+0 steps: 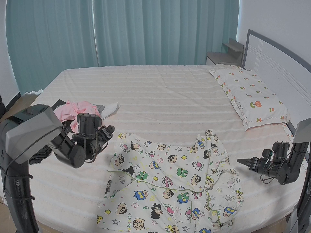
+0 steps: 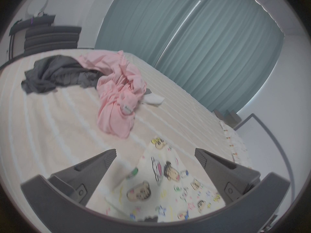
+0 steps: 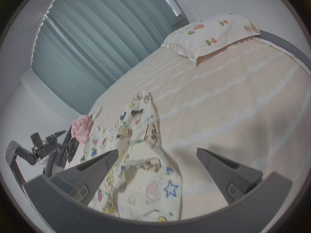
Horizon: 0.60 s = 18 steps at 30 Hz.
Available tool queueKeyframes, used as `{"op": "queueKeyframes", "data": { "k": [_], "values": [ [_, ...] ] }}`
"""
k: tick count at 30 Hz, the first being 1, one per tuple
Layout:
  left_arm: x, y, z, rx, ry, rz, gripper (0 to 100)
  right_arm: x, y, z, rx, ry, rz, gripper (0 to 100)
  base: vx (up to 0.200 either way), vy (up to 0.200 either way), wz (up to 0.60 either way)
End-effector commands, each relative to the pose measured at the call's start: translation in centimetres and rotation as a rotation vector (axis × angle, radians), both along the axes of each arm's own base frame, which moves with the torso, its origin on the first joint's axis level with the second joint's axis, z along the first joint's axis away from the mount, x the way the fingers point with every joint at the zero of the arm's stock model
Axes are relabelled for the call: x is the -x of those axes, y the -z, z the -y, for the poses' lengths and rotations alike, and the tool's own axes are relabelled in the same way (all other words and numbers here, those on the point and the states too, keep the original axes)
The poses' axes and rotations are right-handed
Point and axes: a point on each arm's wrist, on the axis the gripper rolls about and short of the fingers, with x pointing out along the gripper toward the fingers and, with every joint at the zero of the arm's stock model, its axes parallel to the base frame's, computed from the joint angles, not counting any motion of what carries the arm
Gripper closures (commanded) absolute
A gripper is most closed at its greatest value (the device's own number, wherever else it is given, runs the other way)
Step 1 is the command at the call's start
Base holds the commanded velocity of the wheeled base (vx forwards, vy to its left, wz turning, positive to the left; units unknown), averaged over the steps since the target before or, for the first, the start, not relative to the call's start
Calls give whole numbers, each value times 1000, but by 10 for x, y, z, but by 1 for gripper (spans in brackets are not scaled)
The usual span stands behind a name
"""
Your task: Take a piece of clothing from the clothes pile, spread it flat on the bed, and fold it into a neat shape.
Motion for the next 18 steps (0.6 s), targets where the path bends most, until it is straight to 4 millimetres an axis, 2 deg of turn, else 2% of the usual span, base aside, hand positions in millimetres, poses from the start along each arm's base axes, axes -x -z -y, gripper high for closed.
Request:
{"op": "queueKeyframes", "data": {
  "k": [1,5,8,18],
  "values": [
    [69,-21,14,213,87,54,0,46,28,-4,78,-169,-119,0,0,0,0],
    [68,-18,17,253,82,68,0,51,33,-7,105,-211,-131,0,0,0,0],
    [67,-6,17,245,76,36,0,50,35,-9,109,-229,-129,0,0,0,0],
    [66,0,18,243,77,19,0,41,42,-20,127,-269,-86,0,0,0,0]
  ]
}}
